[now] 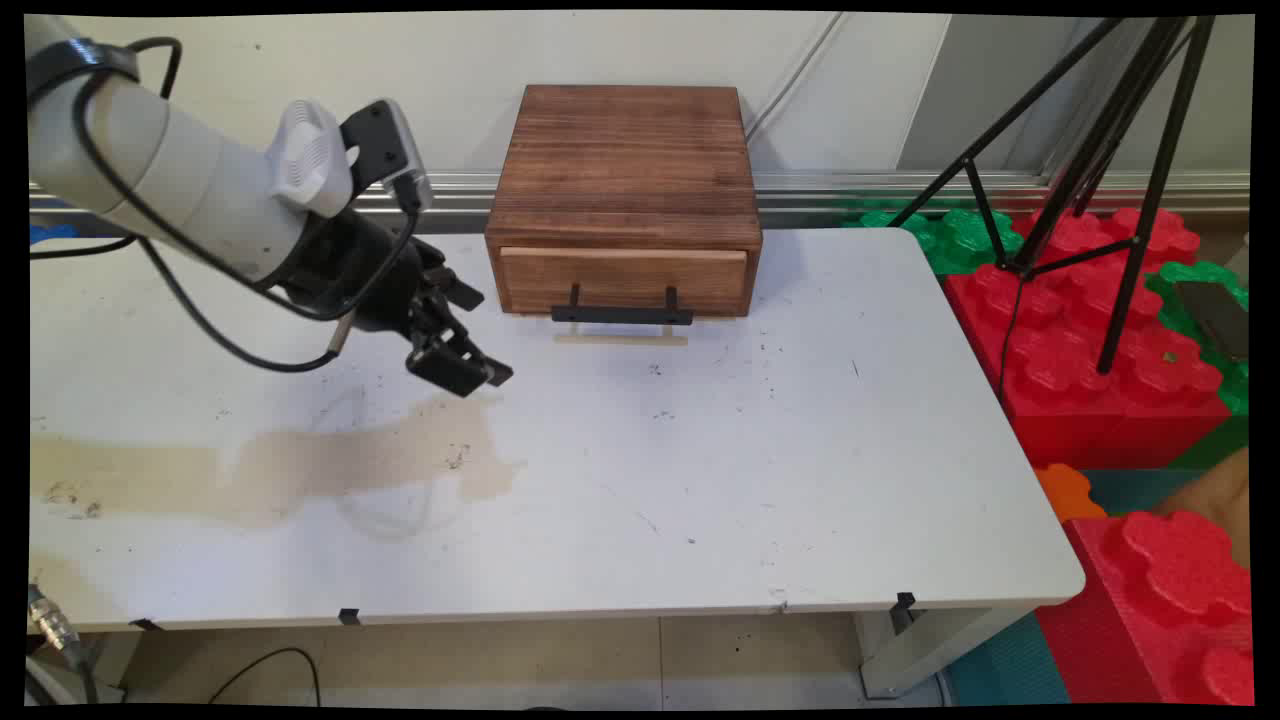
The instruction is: Open the drawer
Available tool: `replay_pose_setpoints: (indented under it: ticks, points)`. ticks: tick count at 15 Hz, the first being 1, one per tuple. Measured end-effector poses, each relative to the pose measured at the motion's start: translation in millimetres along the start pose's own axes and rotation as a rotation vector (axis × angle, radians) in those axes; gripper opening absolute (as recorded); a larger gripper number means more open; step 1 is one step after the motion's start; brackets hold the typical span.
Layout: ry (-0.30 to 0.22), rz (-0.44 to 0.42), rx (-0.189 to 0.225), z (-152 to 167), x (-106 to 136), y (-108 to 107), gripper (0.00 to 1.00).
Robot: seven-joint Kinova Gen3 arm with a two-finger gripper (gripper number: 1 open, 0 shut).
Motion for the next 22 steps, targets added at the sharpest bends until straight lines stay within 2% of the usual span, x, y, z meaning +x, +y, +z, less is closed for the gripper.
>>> replay_pose_setpoints:
  ticks: [5,13,22]
  points:
    - [-0.004,-0.012,0.026,15,13,-13,1.00]
    - [-0.035,0.003,0.075,66,56,-41,1.00]
    - [-0.080,0.036,0.087,132,89,-58,1.00]
